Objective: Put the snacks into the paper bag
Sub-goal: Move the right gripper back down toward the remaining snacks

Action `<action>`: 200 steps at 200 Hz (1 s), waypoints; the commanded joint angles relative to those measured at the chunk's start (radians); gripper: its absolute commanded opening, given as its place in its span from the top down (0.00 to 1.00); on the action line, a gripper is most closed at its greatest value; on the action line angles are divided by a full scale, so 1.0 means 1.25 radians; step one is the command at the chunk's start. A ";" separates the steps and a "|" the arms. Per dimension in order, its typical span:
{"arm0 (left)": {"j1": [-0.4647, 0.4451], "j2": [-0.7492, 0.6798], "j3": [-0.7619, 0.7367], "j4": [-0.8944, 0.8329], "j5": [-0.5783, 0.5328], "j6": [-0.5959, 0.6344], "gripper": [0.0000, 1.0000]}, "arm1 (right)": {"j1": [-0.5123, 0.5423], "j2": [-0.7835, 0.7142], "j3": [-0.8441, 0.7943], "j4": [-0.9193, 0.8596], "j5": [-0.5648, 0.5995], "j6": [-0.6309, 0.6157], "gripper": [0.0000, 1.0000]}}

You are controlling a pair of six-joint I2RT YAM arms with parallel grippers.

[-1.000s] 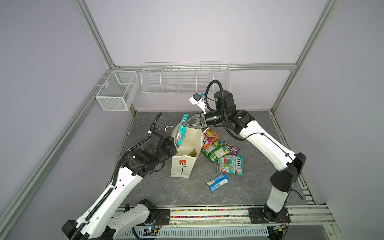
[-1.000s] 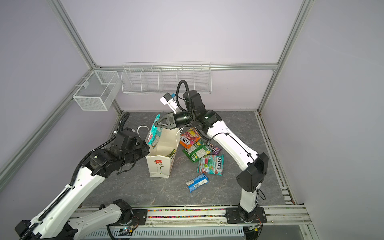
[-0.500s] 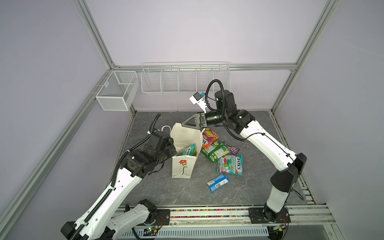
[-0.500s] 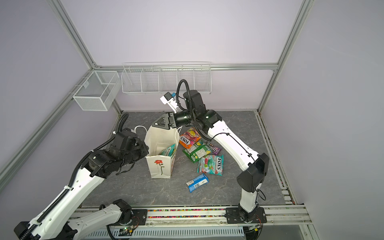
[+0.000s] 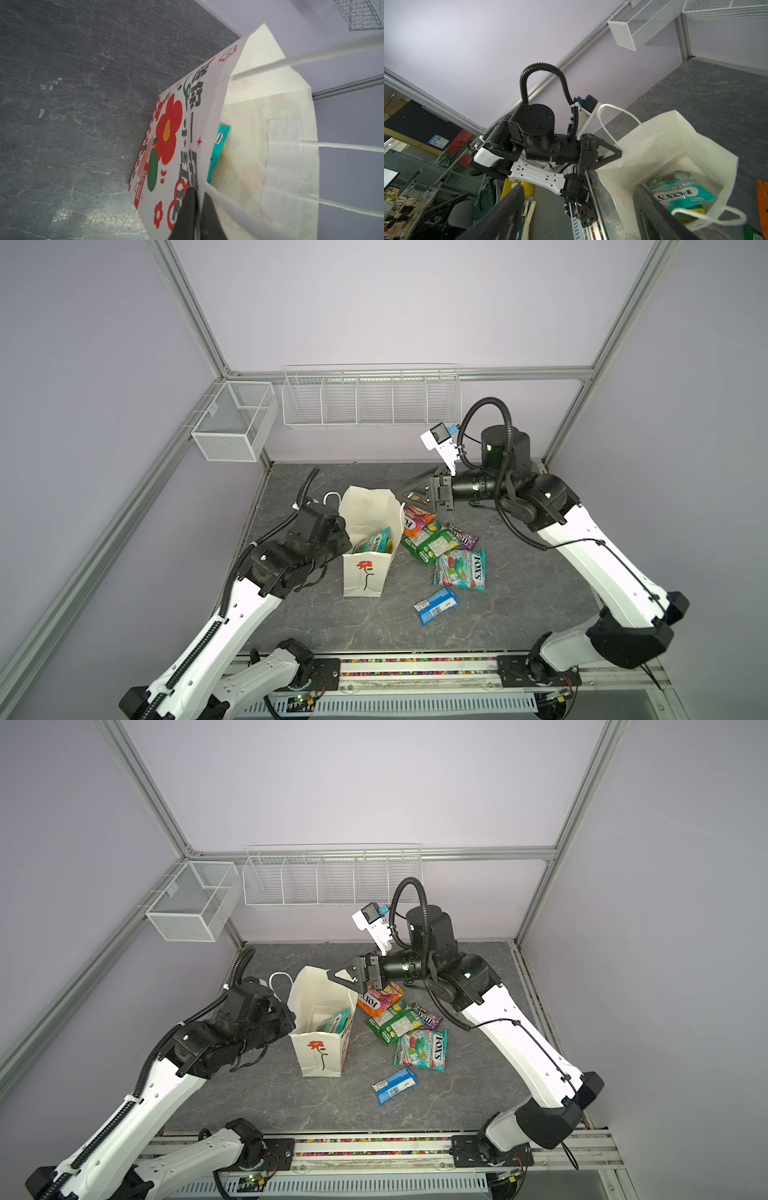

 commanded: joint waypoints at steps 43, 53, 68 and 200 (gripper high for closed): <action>-0.001 -0.004 0.030 -0.037 -0.036 0.035 0.72 | 0.000 -0.138 -0.195 -0.085 0.158 -0.031 0.13; -0.001 0.000 0.037 -0.043 -0.041 0.039 0.70 | 0.002 -0.160 -0.223 -0.087 0.166 -0.031 0.11; 0.001 0.004 0.048 -0.051 -0.045 0.045 0.67 | 0.002 -0.191 -0.267 -0.086 0.182 -0.031 0.06; 0.011 -0.028 0.088 -0.094 -0.058 0.070 0.43 | 0.003 -0.415 -0.640 -0.132 0.353 0.062 0.09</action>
